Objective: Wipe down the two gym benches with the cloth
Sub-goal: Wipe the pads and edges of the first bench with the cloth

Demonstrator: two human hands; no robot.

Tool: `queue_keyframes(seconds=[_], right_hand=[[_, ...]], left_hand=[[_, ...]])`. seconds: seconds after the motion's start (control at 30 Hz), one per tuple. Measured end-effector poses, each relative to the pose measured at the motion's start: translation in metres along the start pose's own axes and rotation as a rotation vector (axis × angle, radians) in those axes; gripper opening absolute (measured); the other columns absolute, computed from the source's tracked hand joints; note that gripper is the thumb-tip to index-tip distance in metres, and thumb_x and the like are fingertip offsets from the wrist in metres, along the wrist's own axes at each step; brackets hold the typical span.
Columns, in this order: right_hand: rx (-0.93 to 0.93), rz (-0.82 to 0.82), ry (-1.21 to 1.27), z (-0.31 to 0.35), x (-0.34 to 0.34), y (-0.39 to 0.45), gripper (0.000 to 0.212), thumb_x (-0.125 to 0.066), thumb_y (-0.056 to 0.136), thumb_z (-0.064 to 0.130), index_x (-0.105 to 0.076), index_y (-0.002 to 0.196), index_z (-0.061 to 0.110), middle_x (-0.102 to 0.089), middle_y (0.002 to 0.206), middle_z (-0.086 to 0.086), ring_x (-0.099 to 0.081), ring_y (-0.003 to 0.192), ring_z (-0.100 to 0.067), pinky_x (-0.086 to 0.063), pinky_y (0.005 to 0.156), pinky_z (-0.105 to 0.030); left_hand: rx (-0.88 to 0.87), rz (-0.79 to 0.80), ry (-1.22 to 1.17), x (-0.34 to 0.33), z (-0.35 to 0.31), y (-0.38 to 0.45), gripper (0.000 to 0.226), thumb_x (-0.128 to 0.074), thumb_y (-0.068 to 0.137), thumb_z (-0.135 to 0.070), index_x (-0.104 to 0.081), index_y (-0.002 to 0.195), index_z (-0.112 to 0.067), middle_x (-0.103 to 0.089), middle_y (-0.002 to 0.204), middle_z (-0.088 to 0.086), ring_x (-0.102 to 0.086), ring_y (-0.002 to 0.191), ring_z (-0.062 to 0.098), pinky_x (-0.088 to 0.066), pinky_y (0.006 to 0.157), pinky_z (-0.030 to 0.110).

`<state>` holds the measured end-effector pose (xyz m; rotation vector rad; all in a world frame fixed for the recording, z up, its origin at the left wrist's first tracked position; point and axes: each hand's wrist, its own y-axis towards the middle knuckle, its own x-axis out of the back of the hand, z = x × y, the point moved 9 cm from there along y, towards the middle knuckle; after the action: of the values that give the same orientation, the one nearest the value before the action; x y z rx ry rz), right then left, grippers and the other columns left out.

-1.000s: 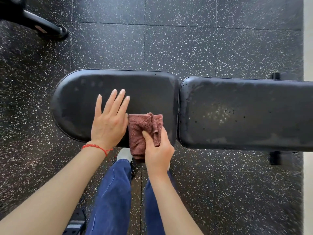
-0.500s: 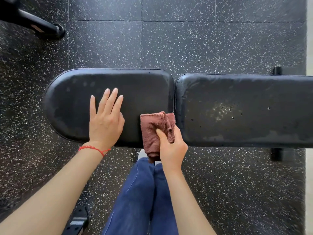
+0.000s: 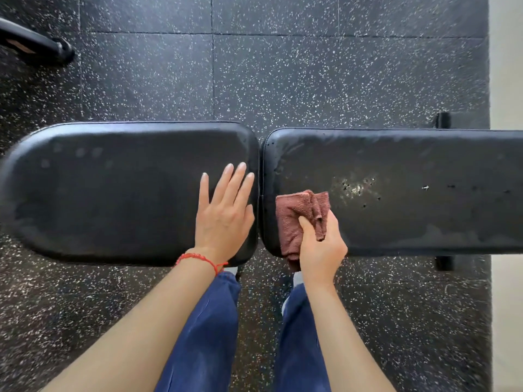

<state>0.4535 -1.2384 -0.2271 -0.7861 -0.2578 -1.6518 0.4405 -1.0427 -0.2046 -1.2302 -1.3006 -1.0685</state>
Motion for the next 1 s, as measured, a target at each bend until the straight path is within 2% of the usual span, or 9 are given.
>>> queue_keyframes(seconds=[0.1, 0.23, 0.5, 0.67, 0.73, 0.8, 0.9, 1.0], right_hand=[[0.086, -0.023, 0.014, 0.003, -0.007, 0.007, 0.046, -0.066, 0.079, 0.024, -0.059, 0.118, 0.001, -0.067, 0.107, -0.012, -0.061, 0.099, -0.026, -0.040, 0.089, -0.019], [0.178, -0.070, 0.010, 0.012, -0.010, 0.012, 0.048, -0.059, 0.081, 0.032, -0.060, 0.115, -0.002, -0.067, 0.104, -0.013, -0.060, 0.094, -0.022, -0.033, 0.088, -0.006], [0.288, -0.152, 0.076, 0.069, -0.041, 0.084, 0.043, -0.069, 0.076, 0.020, -0.061, 0.112, -0.003, -0.069, 0.099, -0.014, -0.063, 0.091, -0.032, -0.037, 0.077, -0.020], [0.410, -0.162, -0.025, 0.066, -0.033, 0.072, 0.044, -0.070, 0.077, 0.020, -0.059, 0.111, -0.007, -0.069, 0.099, -0.018, -0.064, 0.087, -0.035, -0.039, 0.077, -0.023], [0.359, -0.146, -0.027, 0.043, -0.018, 0.056, 0.048, -0.063, 0.080, 0.030, -0.059, 0.113, -0.006, -0.068, 0.099, -0.017, -0.064, 0.088, -0.034, -0.039, 0.078, -0.021], [0.262, -0.107, -0.011, 0.015, 0.000, 0.034, 0.051, -0.056, 0.080, 0.036, -0.060, 0.114, -0.001, -0.068, 0.098, -0.014, -0.063, 0.089, -0.029, -0.037, 0.079, -0.013], [0.201, -0.113, -0.013, -0.011, 0.023, 0.004, 0.050, -0.056, 0.080, 0.036, -0.060, 0.116, 0.002, -0.068, 0.099, -0.011, -0.059, 0.091, -0.015, -0.032, 0.084, 0.001], [0.153, -0.129, 0.017, -0.015, 0.025, 0.008, 0.051, -0.059, 0.079, 0.035, -0.060, 0.116, -0.001, -0.067, 0.103, -0.012, -0.060, 0.094, -0.020, -0.030, 0.087, 0.002]], left_hand=[[0.014, 0.010, 0.112, -0.013, -0.001, 0.000, 0.049, -0.042, 0.092, -0.023, -0.042, 0.138, -0.006, -0.037, 0.146, 0.012, -0.030, 0.136, 0.028, -0.017, 0.109, 0.058], [0.021, -0.017, 0.142, -0.012, -0.003, 0.001, 0.048, -0.042, 0.093, -0.024, -0.042, 0.138, -0.007, -0.037, 0.146, 0.012, -0.031, 0.135, 0.028, -0.018, 0.109, 0.058], [0.025, -0.035, 0.149, -0.012, -0.003, 0.000, 0.048, -0.039, 0.094, -0.025, -0.042, 0.137, -0.006, -0.038, 0.146, 0.013, -0.031, 0.135, 0.029, -0.018, 0.109, 0.059], [0.018, -0.036, 0.148, -0.011, -0.004, 0.000, 0.047, -0.038, 0.094, -0.026, -0.042, 0.137, -0.007, -0.038, 0.146, 0.013, -0.030, 0.135, 0.029, -0.017, 0.109, 0.059], [0.017, -0.029, 0.142, -0.011, -0.003, -0.001, 0.047, -0.039, 0.094, -0.026, -0.043, 0.137, -0.006, -0.038, 0.146, 0.013, -0.030, 0.135, 0.028, -0.017, 0.109, 0.058], [0.012, -0.023, 0.138, -0.011, -0.003, -0.001, 0.048, -0.040, 0.093, -0.026, -0.043, 0.137, -0.007, -0.037, 0.146, 0.012, -0.030, 0.135, 0.028, -0.016, 0.109, 0.058], [0.059, -0.054, 0.082, -0.009, -0.005, 0.002, 0.046, -0.041, 0.090, -0.024, -0.049, 0.131, -0.005, -0.041, 0.143, 0.014, -0.031, 0.135, 0.030, -0.015, 0.110, 0.058], [0.116, -0.112, -0.047, -0.007, -0.021, 0.008, 0.045, -0.043, 0.085, -0.020, -0.053, 0.125, -0.002, -0.045, 0.138, 0.019, -0.034, 0.132, 0.034, -0.015, 0.109, 0.057]])
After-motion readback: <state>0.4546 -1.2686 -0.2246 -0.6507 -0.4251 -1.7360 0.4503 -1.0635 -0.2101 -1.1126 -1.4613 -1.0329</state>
